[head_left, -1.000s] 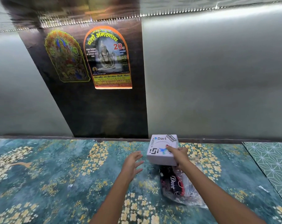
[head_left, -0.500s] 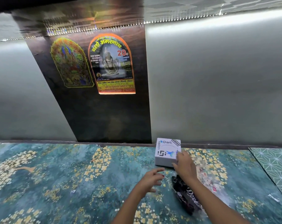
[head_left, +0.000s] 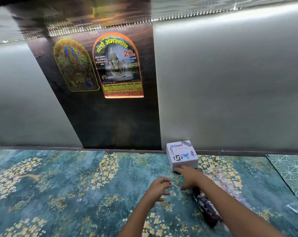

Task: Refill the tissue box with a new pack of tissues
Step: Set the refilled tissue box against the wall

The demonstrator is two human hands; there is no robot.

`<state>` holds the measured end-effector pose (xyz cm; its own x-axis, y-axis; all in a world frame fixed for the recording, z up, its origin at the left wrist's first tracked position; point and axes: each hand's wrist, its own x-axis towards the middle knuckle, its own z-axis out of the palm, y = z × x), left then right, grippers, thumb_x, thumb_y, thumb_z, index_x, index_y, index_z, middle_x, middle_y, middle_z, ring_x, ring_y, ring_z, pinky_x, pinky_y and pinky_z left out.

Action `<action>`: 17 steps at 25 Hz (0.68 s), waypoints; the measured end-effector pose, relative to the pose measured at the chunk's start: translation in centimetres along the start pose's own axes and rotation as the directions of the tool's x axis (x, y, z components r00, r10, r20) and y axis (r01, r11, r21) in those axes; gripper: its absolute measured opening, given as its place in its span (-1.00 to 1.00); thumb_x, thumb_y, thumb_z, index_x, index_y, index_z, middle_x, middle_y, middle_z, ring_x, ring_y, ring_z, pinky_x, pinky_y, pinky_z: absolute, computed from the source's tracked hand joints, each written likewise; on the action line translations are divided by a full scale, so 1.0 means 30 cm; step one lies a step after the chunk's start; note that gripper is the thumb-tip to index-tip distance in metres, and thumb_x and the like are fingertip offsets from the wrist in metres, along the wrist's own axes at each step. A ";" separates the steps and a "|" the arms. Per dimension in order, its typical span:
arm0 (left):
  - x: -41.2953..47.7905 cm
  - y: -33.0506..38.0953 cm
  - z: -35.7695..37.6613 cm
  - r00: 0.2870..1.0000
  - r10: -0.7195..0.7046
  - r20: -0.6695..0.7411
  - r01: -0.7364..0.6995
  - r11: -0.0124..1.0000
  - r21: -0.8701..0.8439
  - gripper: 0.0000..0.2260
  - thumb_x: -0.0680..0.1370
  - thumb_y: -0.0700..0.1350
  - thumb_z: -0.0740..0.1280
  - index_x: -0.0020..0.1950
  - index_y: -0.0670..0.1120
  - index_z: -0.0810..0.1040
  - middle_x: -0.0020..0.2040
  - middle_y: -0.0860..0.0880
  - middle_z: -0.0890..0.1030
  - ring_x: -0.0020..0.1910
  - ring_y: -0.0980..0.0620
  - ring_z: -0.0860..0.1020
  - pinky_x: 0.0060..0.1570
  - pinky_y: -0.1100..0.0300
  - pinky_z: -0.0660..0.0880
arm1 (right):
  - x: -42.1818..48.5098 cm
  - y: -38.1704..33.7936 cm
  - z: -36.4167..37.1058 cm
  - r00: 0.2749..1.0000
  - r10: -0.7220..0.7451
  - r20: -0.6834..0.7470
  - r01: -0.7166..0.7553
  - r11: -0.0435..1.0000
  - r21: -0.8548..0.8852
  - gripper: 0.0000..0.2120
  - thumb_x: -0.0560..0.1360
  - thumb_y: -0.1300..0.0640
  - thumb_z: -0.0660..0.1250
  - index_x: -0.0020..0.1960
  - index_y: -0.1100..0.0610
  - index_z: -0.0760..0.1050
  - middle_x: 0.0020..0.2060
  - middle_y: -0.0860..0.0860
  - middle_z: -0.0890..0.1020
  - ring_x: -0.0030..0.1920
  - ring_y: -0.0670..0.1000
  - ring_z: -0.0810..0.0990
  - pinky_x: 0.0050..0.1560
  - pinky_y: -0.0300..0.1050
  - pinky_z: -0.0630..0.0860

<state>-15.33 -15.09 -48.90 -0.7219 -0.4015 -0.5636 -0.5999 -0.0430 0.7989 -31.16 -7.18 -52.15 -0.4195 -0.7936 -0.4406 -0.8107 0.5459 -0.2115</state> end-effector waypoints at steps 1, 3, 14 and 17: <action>0.000 0.001 0.005 1.000 -0.004 0.002 0.004 1.000 -0.004 -0.85 0.54 -0.08 0.19 0.09 0.04 0.45 0.09 0.02 0.51 -0.20 0.12 0.52 -0.24 0.21 0.36 | 0.015 -0.020 0.002 0.999 -0.033 0.018 0.033 0.999 -0.021 -0.12 0.30 0.04 0.44 0.46 0.02 0.02 0.41 0.11 0.28 0.37 0.12 0.30 0.34 0.03 0.35; -0.003 0.007 0.009 1.000 -0.007 0.014 0.007 1.000 0.005 -0.83 0.53 -0.08 0.19 0.11 0.03 0.45 0.09 0.02 0.52 -0.21 0.13 0.53 -0.25 0.21 0.36 | 0.046 -0.052 -0.008 1.000 -0.029 0.001 0.029 1.000 0.003 -0.13 0.31 0.04 0.42 0.47 0.03 0.00 0.41 0.12 0.31 0.37 0.12 0.32 0.34 0.02 0.36; -0.021 -0.027 -0.017 0.999 -0.008 -0.033 0.007 0.999 -0.041 -0.85 0.54 -0.09 0.19 0.09 0.02 0.45 0.08 0.01 0.53 -0.21 0.10 0.53 -0.29 0.21 0.33 | -0.061 -0.096 0.007 0.942 0.058 -0.332 0.011 0.979 0.201 -0.90 0.39 0.14 0.23 -0.09 0.09 0.43 0.01 0.06 0.42 0.19 0.15 0.41 0.14 0.03 0.38; -0.042 -0.050 0.055 0.999 -0.024 -0.047 0.019 0.995 -0.101 -0.88 0.53 -0.12 0.19 0.03 0.02 0.46 0.06 -0.03 0.52 -0.24 0.10 0.54 -0.30 0.23 0.36 | -0.263 -0.002 0.136 0.849 0.383 -0.365 -0.269 0.907 0.325 -0.34 0.29 -0.13 0.37 0.33 -0.04 0.24 0.44 0.01 0.21 0.44 0.21 0.13 0.36 0.31 0.15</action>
<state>-14.10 -13.01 -49.74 -0.6904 -0.4426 -0.5722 -0.5757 -0.1427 0.8051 -26.13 0.14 -52.21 -0.8155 -0.5624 -0.1362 -0.4892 0.7958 -0.3570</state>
